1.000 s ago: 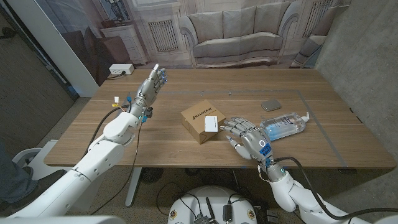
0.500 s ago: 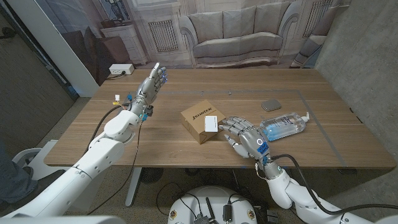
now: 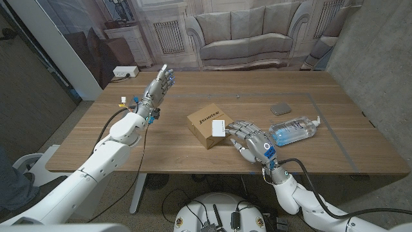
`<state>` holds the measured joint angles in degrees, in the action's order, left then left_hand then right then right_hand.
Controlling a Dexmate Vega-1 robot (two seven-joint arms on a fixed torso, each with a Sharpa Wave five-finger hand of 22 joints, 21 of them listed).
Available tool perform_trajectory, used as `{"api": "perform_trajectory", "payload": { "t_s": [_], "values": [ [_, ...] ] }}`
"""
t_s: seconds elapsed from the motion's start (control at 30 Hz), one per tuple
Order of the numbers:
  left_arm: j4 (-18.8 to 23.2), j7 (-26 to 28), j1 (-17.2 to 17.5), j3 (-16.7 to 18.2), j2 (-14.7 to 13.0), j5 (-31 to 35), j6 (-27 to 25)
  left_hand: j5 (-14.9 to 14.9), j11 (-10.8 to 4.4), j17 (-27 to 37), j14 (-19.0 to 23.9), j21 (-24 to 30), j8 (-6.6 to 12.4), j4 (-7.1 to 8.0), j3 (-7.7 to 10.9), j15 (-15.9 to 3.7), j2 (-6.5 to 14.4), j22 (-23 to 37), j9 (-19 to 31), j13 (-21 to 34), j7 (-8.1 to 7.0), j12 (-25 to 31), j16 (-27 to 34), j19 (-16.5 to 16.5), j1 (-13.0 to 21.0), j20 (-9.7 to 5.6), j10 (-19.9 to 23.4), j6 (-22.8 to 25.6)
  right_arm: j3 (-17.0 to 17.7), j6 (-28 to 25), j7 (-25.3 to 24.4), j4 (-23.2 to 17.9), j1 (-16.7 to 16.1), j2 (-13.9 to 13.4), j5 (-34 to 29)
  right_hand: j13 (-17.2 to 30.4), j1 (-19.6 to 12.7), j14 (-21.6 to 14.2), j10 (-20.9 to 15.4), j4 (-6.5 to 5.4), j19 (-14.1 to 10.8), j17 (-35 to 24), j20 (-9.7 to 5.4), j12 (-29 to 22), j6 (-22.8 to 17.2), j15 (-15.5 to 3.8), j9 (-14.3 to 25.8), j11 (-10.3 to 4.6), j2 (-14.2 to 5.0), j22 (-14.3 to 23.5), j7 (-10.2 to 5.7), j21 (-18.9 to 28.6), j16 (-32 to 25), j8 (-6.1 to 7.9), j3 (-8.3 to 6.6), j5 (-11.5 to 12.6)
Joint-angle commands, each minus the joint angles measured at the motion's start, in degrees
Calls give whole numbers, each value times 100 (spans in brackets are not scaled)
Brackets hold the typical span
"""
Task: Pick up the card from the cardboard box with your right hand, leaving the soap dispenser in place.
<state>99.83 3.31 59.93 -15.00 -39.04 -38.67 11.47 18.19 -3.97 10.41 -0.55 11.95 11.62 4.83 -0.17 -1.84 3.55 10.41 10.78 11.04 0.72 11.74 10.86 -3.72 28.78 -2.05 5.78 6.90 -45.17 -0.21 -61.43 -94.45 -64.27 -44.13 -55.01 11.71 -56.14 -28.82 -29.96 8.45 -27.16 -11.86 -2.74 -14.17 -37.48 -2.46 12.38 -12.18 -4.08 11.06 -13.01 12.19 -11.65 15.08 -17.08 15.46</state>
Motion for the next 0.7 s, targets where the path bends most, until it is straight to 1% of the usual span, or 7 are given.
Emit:
{"api": "perform_trajectory", "payload": {
  "t_s": [0.03,0.7],
  "values": [
    [-33,1,-21,1,13,-11,10,-37,-30,10,34,-17,-4,2,-33,-22,21,16,15,14,-29,13,-9,-54,-6,-295,30,12,-94,88,70,89,153,29,24,0,16,2,10,-41,-19,-11,-522,7,-49,-864,7,-15,-31,22,14,47,1,0,-10,-12],
    [-18,36,16,12,8,-22,-2,-41,-37,10,30,-18,-2,1,-51,-16,30,17,15,14,-31,12,-9,-61,4,-290,29,17,-132,139,242,76,261,-18,-7,-6,58,63,40,-74,8,-10,-490,25,-77,-835,-2,-13,-24,24,14,41,29,-12,27,-54]
  ]
}}
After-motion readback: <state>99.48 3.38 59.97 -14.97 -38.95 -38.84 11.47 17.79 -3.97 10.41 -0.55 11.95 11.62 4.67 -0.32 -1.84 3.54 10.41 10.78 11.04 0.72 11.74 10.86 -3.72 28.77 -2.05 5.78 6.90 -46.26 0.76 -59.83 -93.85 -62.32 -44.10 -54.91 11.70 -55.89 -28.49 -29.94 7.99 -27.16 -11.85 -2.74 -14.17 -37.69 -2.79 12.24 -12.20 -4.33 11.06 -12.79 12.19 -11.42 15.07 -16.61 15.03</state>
